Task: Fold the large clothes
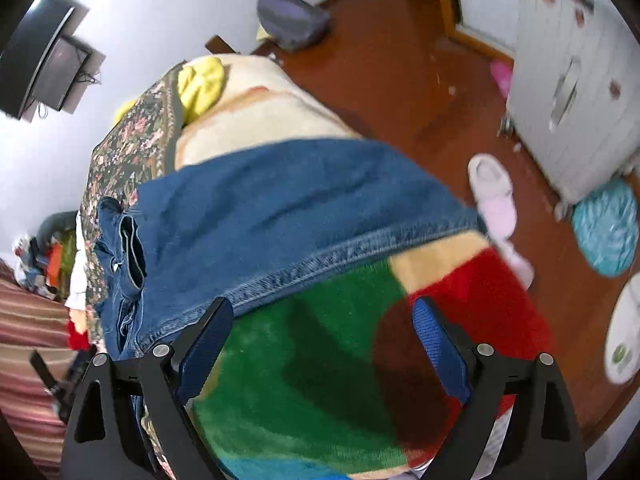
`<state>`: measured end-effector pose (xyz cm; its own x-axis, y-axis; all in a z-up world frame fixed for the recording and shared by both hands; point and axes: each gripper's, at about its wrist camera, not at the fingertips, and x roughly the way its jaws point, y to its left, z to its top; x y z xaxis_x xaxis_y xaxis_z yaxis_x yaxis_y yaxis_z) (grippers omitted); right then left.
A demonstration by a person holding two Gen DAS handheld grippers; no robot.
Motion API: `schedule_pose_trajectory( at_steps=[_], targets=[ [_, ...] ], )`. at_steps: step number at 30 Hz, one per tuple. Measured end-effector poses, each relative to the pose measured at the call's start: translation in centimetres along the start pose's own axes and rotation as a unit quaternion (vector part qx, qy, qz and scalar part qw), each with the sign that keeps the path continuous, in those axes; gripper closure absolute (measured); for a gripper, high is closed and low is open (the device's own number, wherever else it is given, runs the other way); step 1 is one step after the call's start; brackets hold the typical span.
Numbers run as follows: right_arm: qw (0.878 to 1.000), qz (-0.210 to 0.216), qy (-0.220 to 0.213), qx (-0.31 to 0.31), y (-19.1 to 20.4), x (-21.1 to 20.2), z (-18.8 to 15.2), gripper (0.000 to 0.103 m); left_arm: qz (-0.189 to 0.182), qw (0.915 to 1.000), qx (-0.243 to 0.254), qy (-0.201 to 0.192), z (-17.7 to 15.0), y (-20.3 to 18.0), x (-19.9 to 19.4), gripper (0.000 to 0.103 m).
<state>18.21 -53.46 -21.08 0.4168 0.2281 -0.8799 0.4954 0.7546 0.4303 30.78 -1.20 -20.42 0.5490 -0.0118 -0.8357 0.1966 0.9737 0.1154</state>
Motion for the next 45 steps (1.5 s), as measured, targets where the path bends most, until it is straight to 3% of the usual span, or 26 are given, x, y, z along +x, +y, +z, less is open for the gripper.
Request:
schedule_pose_trajectory(
  at_steps=[9, 10, 13, 15, 18, 21, 26, 31, 35, 38, 42, 45],
  targets=[
    [0.997, 0.033, 0.009, 0.067, -1.8, 5.4, 3.5, 0.013, 0.001, 0.9997, -0.021, 0.011, -0.2, 0.8, 0.7, 0.003],
    [0.997, 0.032, 0.004, 0.074, -1.8, 5.7, 3.8, 0.019, -0.001, 0.9995, -0.028, 0.013, -0.2, 1.1, 0.8, 0.003],
    [0.996, 0.013, -0.017, 0.081, -1.5, 6.0, 4.6, 0.058, -0.004, 0.9987, -0.048, 0.015, -0.3, 1.9, 0.7, 0.003],
    [0.998, 0.011, -0.031, 0.062, -0.5, 5.4, 5.1, 0.067, -0.006, 0.9979, -0.064, 0.011, -0.4, 2.6, 0.5, 0.003],
    [0.997, -0.012, -0.07, -0.03, 3.7, 3.4, 5.1, 0.077, 0.004, 0.9972, -0.074, 0.004, -0.5, 3.4, 0.1, 0.003],
    [0.991, -0.003, -0.107, -0.075, 7.0, 1.1, 5.1, 0.082, 0.021, 0.996, -0.087, -0.003, -0.6, 4.2, -0.2, 0.003],
    [0.973, 0.061, -0.168, -0.149, 15.7, -3.8, 5.2, 0.086, 0.007, 0.9934, -0.113, -0.021, -1.0, 5.8, -1.7, 0.003],
    [0.946, 0.138, -0.187, -0.227, 26.1, -6.1, 4.1, 0.086, 0.039, 0.9925, -0.105, -0.048, -1.8, 7.3, -4.0, 0.003],
    [0.924, 0.188, -0.171, -0.286, 34.9, -5.1, 1.6, 0.086, 0.046, 0.9902, -0.117, -0.061, -2.9, 9.0, -5.7, 0.003],
    [0.915, 0.203, -0.125, -0.326, 39.8, -1.4, -1.4, 0.086, 0.047, 0.9869, -0.139, -0.065, -4.4, 10.8, -6.7, 0.003],
    [0.916, 0.169, -0.047, -0.362, 42.4, 6.1, -5.7, 0.086, 0.058, 0.984, -0.16, -0.054, -6.4, 12.6, -6.8, 0.003],
    [0.925, 0.12, 0.064, -0.354, 40.9, 13.4, -8.5, 0.086, 0.065, 0.9828, -0.168, -0.04, -7.8, 13.5, -6.6, 0.003]
  ],
)
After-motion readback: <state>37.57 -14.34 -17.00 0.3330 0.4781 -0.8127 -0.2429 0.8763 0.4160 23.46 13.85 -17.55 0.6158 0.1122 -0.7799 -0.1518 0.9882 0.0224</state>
